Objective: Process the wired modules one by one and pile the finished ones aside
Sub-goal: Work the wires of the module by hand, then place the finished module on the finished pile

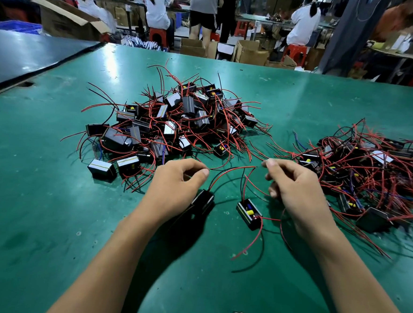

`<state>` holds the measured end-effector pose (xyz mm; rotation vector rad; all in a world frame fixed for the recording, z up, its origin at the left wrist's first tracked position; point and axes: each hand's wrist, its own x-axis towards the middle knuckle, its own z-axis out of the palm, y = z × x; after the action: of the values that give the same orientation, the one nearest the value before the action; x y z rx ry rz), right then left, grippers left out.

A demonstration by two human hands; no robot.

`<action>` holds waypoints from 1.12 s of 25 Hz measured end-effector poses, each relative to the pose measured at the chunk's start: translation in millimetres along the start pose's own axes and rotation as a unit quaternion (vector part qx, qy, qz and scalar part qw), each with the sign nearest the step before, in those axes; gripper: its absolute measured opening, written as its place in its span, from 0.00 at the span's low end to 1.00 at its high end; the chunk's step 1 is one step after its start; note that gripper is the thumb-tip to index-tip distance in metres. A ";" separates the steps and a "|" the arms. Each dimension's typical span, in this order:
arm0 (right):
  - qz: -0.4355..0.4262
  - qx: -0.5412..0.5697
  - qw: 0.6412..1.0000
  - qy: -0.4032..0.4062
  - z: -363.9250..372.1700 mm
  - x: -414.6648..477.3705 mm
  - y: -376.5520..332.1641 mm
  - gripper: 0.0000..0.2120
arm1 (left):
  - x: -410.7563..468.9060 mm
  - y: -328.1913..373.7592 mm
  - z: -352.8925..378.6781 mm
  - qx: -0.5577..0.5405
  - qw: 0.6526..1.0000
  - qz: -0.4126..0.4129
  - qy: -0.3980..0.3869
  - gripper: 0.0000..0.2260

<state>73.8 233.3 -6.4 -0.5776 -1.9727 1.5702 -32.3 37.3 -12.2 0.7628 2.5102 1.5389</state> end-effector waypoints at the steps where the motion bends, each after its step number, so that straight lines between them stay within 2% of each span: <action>1: -0.014 0.001 1.000 0.019 -1.8 0.2 -0.5 0.08 | 0.3 -1.7 0.1 0.006 1.000 -0.004 -0.003 0.06; 4: -0.079 -0.020 0.995 0.064 -6.3 -3.3 -4.1 0.07 | 0.7 -5.4 0.5 0.030 0.999 -0.020 -0.011 0.08; 6: -0.100 -0.071 0.992 -0.007 -3.6 -9.1 -7.4 0.09 | -0.5 -5.3 0.3 0.040 0.998 -0.037 -0.022 0.09; 8: -0.120 -0.175 0.972 -0.105 4.5 -16.5 -8.2 0.09 | -2.6 -3.8 0.3 0.027 0.998 -0.050 -0.038 0.08; 10: -0.167 -0.214 0.952 -0.141 10.0 -21.1 -10.0 0.08 | -5.5 1.2 5.1 -0.076 0.990 -0.090 -0.077 0.07; 12: -0.188 -0.168 0.958 -0.140 9.7 -23.0 -12.6 0.08 | -9.6 9.7 14.8 -0.221 0.954 -0.154 -0.129 0.07; 14: -0.176 -0.213 0.951 -0.141 7.5 -20.6 -10.4 0.10 | -13.1 15.6 24.8 -0.313 0.915 -0.192 -0.167 0.08; 16: -0.127 -0.347 0.918 -0.143 6.4 -17.8 -5.2 0.17 | -14.9 18.4 29.8 -0.357 0.892 -0.210 -0.183 0.10; 17: -0.102 -0.398 0.903 -0.129 5.8 -17.2 -3.7 0.19 | -14.9 19.1 30.7 -0.375 0.882 -0.219 -0.185 0.11; 19: -0.083 -0.423 0.899 -0.071 3.2 -17.2 -3.3 0.21 | -14.4 18.4 30.9 -0.400 0.867 -0.233 -0.185 0.12; 22: -0.050 -0.459 0.887 -0.012 -4.8 -19.0 -2.4 0.27 | -12.4 16.5 31.4 -0.391 0.874 -0.232 -0.170 0.13; 25: 0.009 -0.495 0.868 -0.041 -6.0 -17.7 1.0 0.31 | -10.1 13.6 30.1 -0.383 0.883 -0.226 -0.152 0.14; 28: -0.008 -0.475 0.879 -0.042 -0.1 -19.7 1.8 0.34 | -8.7 10.9 29.8 -0.372 0.889 -0.225 -0.145 0.14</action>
<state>88.7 221.2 -11.1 -0.8460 -2.7453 0.5029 -10.7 61.3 -18.7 0.2342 1.5220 1.8171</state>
